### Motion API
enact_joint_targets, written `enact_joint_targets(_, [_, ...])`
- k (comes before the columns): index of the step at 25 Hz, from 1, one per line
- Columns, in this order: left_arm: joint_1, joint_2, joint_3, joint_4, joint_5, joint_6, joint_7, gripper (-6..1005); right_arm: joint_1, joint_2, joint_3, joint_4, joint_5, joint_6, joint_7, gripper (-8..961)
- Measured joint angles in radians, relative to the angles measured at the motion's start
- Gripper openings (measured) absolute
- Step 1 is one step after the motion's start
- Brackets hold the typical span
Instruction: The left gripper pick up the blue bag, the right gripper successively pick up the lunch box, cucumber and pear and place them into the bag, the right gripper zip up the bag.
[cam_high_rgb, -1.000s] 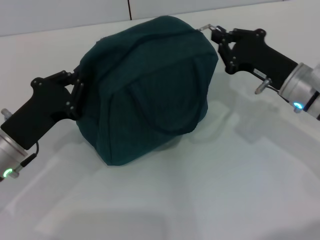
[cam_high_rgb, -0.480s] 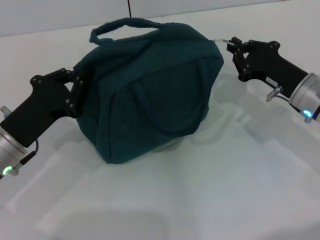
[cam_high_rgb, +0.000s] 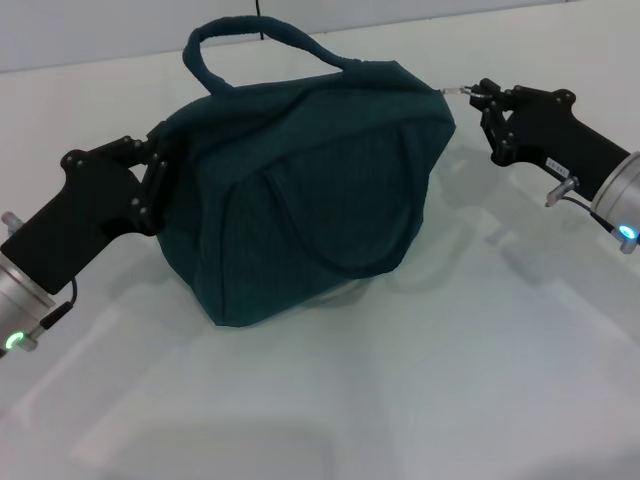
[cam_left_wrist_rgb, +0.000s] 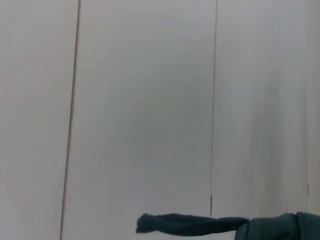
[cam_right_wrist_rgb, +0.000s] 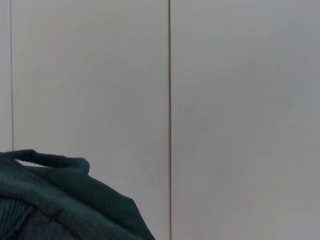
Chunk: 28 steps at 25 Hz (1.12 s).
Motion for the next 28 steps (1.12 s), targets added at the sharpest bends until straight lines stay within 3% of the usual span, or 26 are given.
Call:
enact_joint_targets(12, [-0.012, -0.003, 0.003, 0.0, -0.004, 0.009, -0.007, 55, 0.024, 0.0, -0.027, 0.012, -0.086, 0.059, 0.096, 30])
enact_joint_targets(19, [-0.026, -0.005, 0.007, 0.0, 0.007, 0.026, -0.025, 54, 0.083, 0.01, -0.138, 0.015, -0.094, 0.092, 0.132, 27])
enact_joint_targets(28, [-0.017, -0.007, 0.008, 0.0, 0.002, 0.064, -0.035, 54, 0.068, 0.01, -0.136, 0.027, -0.087, 0.106, 0.136, 23])
